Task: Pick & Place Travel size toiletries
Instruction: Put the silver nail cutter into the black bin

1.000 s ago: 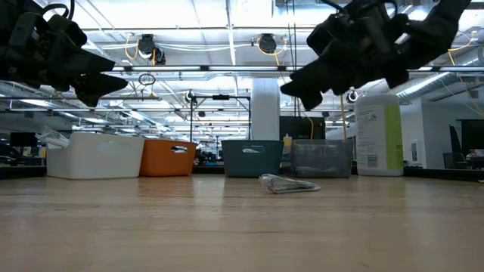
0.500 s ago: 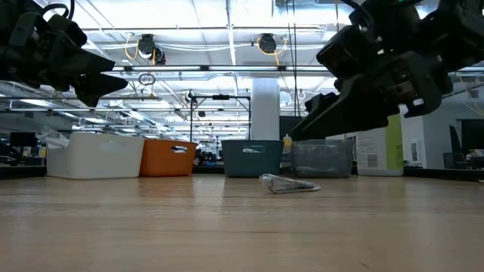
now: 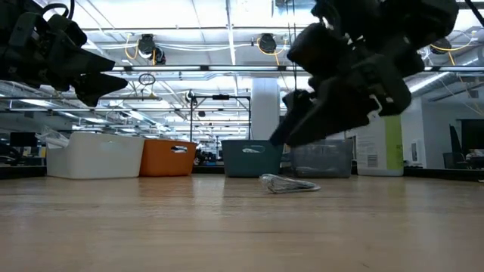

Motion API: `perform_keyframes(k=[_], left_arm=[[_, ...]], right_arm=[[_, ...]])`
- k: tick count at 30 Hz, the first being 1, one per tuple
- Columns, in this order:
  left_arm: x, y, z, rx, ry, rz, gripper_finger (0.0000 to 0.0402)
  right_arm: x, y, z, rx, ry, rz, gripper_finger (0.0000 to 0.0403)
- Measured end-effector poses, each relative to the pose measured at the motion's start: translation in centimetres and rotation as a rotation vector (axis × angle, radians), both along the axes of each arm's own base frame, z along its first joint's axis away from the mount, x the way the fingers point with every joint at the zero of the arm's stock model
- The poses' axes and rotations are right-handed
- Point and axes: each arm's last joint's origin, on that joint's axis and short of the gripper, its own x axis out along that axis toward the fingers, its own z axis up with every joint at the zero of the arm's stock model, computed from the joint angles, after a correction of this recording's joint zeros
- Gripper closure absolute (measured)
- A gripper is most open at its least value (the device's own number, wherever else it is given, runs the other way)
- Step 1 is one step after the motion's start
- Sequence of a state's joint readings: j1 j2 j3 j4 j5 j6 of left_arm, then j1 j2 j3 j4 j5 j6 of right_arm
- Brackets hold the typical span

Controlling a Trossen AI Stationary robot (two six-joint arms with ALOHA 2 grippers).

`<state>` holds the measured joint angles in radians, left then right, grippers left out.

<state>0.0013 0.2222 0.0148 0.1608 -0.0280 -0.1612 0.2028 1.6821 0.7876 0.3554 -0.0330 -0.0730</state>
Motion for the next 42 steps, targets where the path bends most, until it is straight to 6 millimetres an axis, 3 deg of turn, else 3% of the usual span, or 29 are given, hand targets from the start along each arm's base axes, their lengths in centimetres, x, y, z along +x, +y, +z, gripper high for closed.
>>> perform_keyframes(k=[12, 19, 37, 42], left_arm=[[0.0, 0.0, 0.0, 0.000, 0.001, 0.000, 0.0146], [0.0, 0.0, 0.0, 0.000, 0.001, 0.000, 0.0146], [0.0, 0.0, 0.0, 0.000, 0.000, 0.000, 0.0146], [0.0, 0.0, 0.0, 0.000, 0.000, 0.000, 0.0147]], right_arm=[[0.6, -0.1, -4.1, 0.013, 0.107, 0.059, 0.0181], [0.6, 0.0, -5.0, 0.006, 0.144, 0.058, 0.0195], [0.3, -0.1, -5.3, -0.022, 0.171, 0.088, 0.0344], [0.3, -0.1, -5.1, -0.035, 0.164, 0.098, 0.0354]])
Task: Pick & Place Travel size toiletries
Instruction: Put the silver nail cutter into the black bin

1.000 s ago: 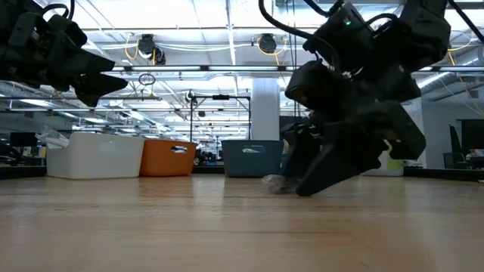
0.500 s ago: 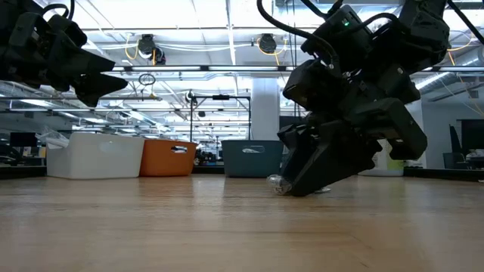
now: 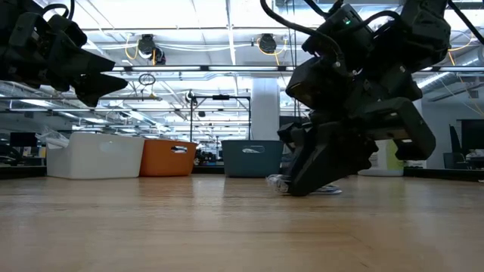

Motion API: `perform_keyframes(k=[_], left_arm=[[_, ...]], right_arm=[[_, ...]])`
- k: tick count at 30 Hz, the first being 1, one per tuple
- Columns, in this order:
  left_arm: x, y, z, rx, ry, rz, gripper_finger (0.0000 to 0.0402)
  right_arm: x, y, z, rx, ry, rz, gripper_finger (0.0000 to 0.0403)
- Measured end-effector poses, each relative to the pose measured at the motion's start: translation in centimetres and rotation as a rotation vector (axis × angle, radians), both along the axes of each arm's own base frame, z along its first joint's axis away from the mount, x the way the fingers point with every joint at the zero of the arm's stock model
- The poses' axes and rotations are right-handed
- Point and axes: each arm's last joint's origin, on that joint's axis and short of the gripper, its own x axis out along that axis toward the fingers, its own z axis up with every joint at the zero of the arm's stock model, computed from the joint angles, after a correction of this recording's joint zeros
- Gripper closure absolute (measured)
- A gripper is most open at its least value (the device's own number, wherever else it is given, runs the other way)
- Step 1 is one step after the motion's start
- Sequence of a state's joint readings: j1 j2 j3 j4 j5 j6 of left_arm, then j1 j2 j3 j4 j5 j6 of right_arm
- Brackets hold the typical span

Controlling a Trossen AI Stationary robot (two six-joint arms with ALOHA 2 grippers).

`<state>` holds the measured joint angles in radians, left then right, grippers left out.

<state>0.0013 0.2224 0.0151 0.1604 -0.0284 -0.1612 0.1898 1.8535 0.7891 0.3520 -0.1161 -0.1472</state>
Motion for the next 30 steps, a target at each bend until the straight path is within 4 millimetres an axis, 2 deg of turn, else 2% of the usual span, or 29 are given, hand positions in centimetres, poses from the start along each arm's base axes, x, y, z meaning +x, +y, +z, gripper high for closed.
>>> perform_keyframes(k=[5, 10, 18, 24, 30], left_arm=[[0.0, 0.0, 0.0, 0.000, 0.000, 0.000, 0.0146], [0.0, 0.0, 0.0, 0.000, 0.000, 0.000, 0.0146], [0.0, 0.0, 0.0, 0.000, 0.003, 0.000, 0.0146], [0.0, 0.0, 0.0, 0.000, -0.001, 0.000, 0.0146], [0.0, 0.0, 0.0, 0.000, 0.001, 0.000, 0.0146]], right_arm=[[-0.4, -0.1, 1.8, 0.003, -0.030, -0.007, 0.0343], [-0.8, -0.3, 5.0, 0.032, -0.108, 0.003, 0.0351], [-2.7, -0.7, 8.5, 0.047, -0.179, 0.003, 0.0351], [-5.2, -1.9, 8.7, 0.095, -0.262, -0.051, 0.0351], [-8.7, -3.2, 7.0, 0.169, -0.369, -0.116, 0.0352]])
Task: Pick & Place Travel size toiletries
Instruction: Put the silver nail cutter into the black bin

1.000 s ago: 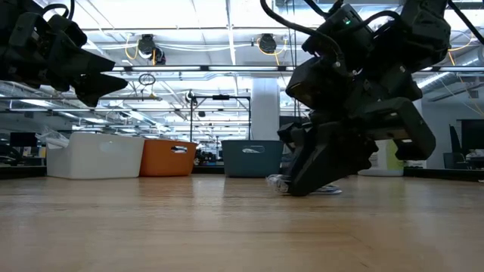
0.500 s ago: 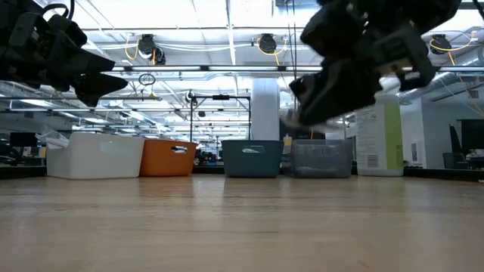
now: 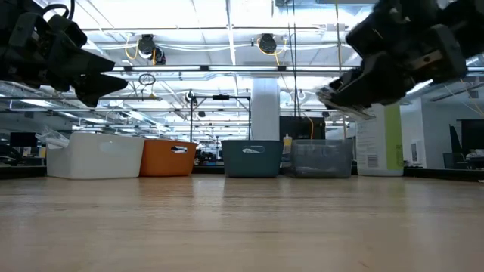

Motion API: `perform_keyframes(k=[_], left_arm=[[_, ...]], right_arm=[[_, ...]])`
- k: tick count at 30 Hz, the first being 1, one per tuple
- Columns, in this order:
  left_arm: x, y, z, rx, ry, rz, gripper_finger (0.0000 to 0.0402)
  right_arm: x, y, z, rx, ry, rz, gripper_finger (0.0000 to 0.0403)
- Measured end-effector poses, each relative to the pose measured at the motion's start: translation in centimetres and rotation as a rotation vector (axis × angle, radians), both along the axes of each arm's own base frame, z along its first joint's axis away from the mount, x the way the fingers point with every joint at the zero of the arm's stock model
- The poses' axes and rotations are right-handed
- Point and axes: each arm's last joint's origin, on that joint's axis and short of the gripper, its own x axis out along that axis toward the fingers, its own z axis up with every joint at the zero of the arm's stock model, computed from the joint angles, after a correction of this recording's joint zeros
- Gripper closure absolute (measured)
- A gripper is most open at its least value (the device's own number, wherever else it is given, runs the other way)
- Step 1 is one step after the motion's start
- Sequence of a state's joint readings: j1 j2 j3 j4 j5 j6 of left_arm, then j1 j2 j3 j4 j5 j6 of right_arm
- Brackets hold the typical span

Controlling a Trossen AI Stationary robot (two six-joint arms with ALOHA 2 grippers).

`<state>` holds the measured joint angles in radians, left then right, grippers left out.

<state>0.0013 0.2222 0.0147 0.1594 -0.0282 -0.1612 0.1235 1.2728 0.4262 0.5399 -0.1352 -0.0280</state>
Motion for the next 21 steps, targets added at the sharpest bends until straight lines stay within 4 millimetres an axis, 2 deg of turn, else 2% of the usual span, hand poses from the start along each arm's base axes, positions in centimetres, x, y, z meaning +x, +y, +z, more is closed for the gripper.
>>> perform_keyframes(k=[10, 16, 21], left_arm=[[0.0, 0.0, 0.0, 0.000, 0.000, 0.000, 0.0146], [0.0, 0.0, 0.0, 0.000, 0.000, 0.000, 0.0146], [0.0, 0.0, 0.0, 0.000, -0.001, 0.000, 0.0146]], right_arm=[[-5.4, -2.2, -2.7, 0.146, -0.182, -0.124, 0.0352], [-5.5, -3.3, -1.6, 0.173, -0.315, -0.194, 0.0352], [-4.8, -4.6, -0.5, 0.115, -0.384, -0.430, 0.0352]])
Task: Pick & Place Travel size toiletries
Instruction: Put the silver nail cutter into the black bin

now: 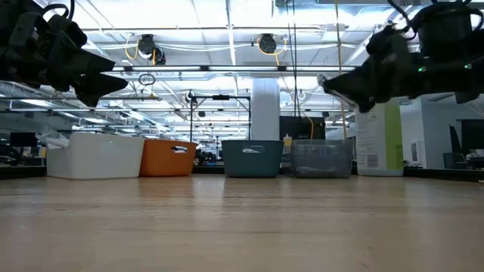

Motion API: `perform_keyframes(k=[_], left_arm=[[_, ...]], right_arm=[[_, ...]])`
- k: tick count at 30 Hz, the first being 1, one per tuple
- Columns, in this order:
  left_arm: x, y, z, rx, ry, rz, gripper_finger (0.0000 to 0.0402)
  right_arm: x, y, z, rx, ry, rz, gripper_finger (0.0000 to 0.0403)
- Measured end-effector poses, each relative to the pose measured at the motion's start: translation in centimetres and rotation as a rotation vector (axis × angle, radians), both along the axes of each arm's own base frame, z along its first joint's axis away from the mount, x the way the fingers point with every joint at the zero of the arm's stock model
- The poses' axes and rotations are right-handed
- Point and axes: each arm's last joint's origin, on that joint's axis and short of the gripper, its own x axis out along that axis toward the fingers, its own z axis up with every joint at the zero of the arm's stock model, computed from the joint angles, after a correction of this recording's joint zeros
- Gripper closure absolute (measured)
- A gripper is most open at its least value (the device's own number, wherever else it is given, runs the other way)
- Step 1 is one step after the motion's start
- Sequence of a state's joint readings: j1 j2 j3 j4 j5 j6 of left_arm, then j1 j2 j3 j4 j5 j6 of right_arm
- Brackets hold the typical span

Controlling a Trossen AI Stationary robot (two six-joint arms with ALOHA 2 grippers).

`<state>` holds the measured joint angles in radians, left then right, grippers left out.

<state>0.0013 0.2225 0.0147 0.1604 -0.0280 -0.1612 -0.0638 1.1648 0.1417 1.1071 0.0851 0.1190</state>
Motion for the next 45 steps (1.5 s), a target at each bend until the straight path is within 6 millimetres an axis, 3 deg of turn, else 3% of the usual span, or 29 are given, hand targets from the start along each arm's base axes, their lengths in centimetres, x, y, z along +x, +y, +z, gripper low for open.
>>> perform_keyframes(k=[6, 16, 20, 26, 29, 33, 37, 45], left_arm=[[0.0, 0.0, 0.0, 0.000, 0.000, 0.000, 0.0147], [0.0, 0.0, 0.0, 0.000, 0.000, 0.000, 0.0146], [0.0, 0.0, 0.0, 0.000, 0.000, 0.000, 0.0146], [0.0, 0.0, 0.0, 0.000, 0.000, 0.000, 0.0146], [0.0, 0.0, 0.0, 0.000, 0.000, 0.000, 0.0146], [0.0, 0.0, 0.0, 0.000, 0.000, 0.000, 0.0146], [0.0, 0.0, 0.0, 0.000, -0.001, 0.000, 0.0147], [0.0, 0.0, 0.0, 0.000, 0.000, 0.000, 0.0146]], right_arm=[[-0.4, -1.6, -0.3, 0.024, 0.023, -0.380, 0.0352], [-0.1, -2.6, 0.1, 0.019, 0.034, -0.472, 0.0350], [1.5, -5.0, 1.6, -0.017, 0.134, -0.526, 0.0349], [3.1, -10.2, 3.8, 0.042, 0.309, -0.504, 0.0348], [3.0, -12.4, 3.2, 0.082, 0.335, -0.518, 0.0348], [2.7, -14.3, 0.8, 0.157, 0.420, -0.556, 0.0347], [2.9, -14.9, -1.1, 0.182, 0.482, -0.569, 0.0345], [3.3, -15.1, -1.5, 0.191, 0.444, -0.574, 0.0305]])
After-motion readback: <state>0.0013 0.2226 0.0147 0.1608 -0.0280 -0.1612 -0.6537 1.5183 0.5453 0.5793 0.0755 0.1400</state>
